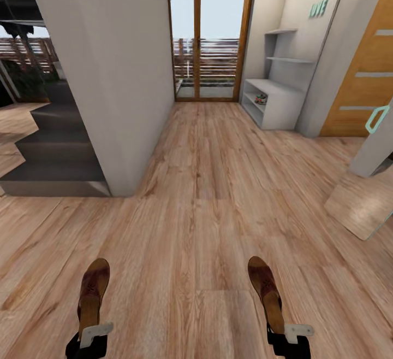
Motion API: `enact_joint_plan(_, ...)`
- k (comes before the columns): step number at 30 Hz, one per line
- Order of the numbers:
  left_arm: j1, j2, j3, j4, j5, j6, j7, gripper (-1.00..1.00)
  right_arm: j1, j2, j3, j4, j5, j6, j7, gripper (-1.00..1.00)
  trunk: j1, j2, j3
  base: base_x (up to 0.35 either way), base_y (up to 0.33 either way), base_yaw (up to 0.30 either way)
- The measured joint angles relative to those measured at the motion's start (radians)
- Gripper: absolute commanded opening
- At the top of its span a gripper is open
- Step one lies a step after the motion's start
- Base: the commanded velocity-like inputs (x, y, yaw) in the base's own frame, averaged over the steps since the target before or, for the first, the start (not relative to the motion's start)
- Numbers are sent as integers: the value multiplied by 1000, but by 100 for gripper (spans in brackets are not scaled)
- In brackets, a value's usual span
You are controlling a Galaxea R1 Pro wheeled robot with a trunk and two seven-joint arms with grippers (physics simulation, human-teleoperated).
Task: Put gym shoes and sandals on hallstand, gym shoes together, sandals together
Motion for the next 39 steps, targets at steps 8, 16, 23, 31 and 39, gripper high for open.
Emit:
enact_joint_plan(8, 0, 0, 0, 0, 0, 0, 0, -100, 0, 1, 0, 1, 0, 0, -1, -100, 0, 0, 0, 338, 0, 0)
enact_joint_plan(16, 0, 0, 0, 0, 0, 0, 0, -100, 0, 2, 0, 0, 0, 0, -1, -100, 0, 0, 0, 338, 0, 0)
enact_joint_plan(23, 0, 0, 0, 0, 0, 0, 0, -100, 0, 2, 0, 0, 0, 0, -1, -100, 0, 0, 0, 338, 0, 0)
enact_joint_plan(31, 0, 0, 0, 0, -3, 0, 0, -100, 0, 3, 0, 0, 0, -1, -1, -100, 0, 0, 0, 338, 0, 0)
enact_joint_plan(39, 0, 0, 0, 0, -3, 0, 0, -100, 0, 3, 0, 0, 0, -1, -1, -100, 0, 0, 0, 338, 0, 0)
